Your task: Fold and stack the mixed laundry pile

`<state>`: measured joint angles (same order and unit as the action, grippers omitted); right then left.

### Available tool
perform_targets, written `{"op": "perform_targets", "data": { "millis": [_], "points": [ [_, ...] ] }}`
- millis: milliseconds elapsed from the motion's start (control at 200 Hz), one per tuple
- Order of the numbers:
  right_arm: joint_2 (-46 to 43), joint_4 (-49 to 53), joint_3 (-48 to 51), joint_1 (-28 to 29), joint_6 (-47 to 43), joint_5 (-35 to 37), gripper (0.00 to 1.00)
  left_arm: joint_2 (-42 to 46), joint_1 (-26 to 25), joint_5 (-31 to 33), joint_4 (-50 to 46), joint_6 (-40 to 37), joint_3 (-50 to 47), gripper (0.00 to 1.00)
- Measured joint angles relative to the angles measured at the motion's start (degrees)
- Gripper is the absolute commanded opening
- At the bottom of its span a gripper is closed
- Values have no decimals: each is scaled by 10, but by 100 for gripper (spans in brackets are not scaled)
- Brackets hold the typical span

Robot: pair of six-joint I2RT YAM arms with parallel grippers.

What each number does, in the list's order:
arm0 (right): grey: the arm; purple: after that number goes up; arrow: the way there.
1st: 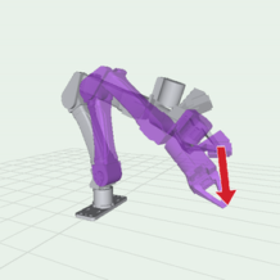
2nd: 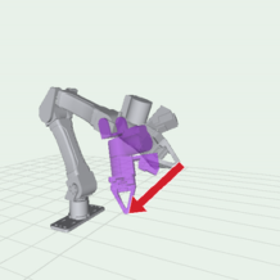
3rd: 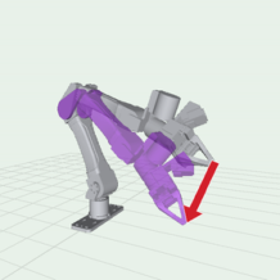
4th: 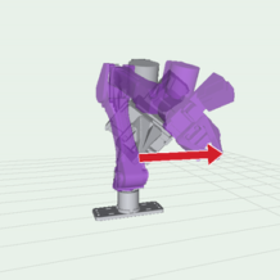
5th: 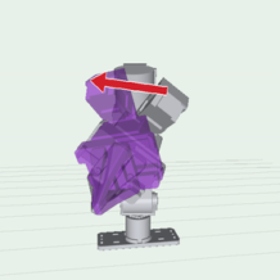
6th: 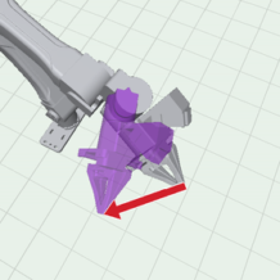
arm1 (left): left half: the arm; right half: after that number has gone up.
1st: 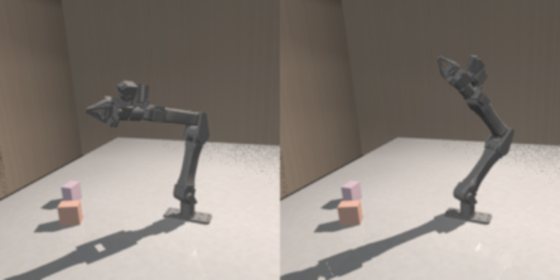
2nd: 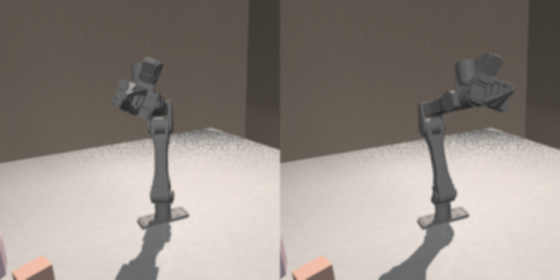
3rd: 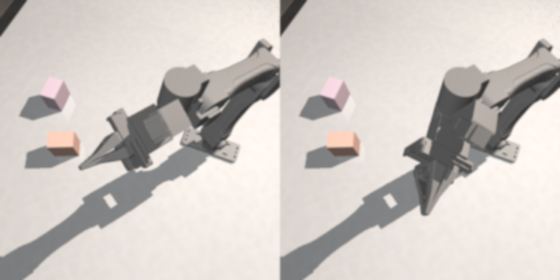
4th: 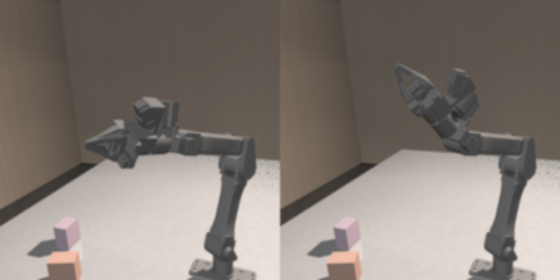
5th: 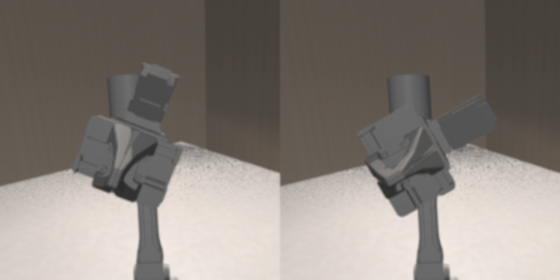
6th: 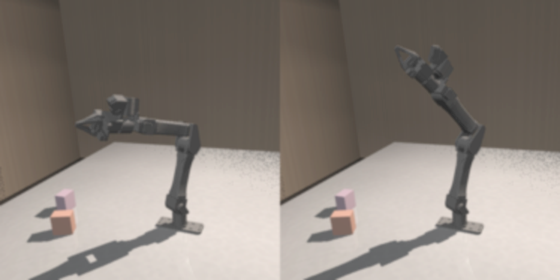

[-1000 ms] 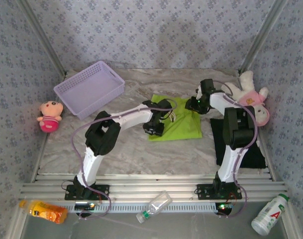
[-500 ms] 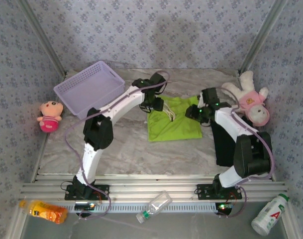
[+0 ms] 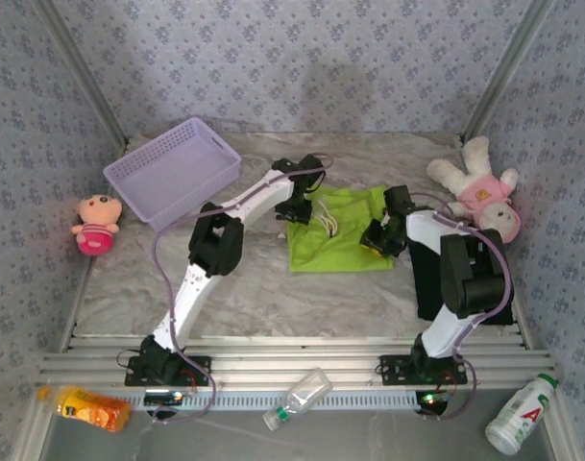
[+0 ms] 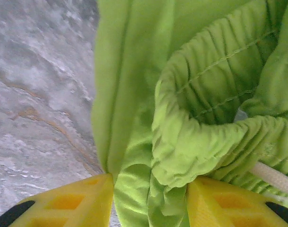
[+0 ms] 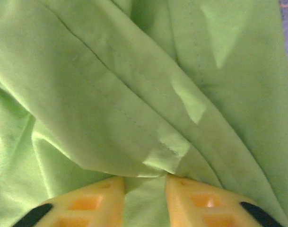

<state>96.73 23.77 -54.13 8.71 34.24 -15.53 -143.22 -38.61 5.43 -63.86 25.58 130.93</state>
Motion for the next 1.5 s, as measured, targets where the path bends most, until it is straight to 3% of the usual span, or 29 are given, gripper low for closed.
{"op": "perform_targets", "data": {
  "millis": [155, 250, 560, 819, 904, 964, 1139, 1304, 1499],
  "points": [
    [-42, 20, -4, -1, -28, -1, 79, 3, 16, -14, -11, 13, 7, 66],
    [-77, 50, -25, -11, -51, 0, 87, 29, 23, -35, -5, 26, -16, 74],
    [-73, 85, -60, -66, -128, 15, 87, 214, 9, -108, 115, 97, -230, 75],
    [27, 62, -71, -48, -144, 19, 82, 202, -7, -136, 214, 149, -348, 73],
    [50, 57, -80, -28, -144, 26, 76, 186, -10, -131, 228, 158, -349, 68],
    [56, 53, -86, -13, -141, 30, 69, 186, -11, -129, 231, 166, -349, 57],
    [64, 42, -87, 12, -129, 31, 29, 179, -17, -113, 240, 184, -349, 27],
    [63, 48, -85, 13, -123, 31, 0, 178, -23, -123, 260, 181, -349, 0],
    [39, 105, -111, 7, -132, 36, 0, 178, -28, -141, 263, 167, -345, 0]
  ]
}}
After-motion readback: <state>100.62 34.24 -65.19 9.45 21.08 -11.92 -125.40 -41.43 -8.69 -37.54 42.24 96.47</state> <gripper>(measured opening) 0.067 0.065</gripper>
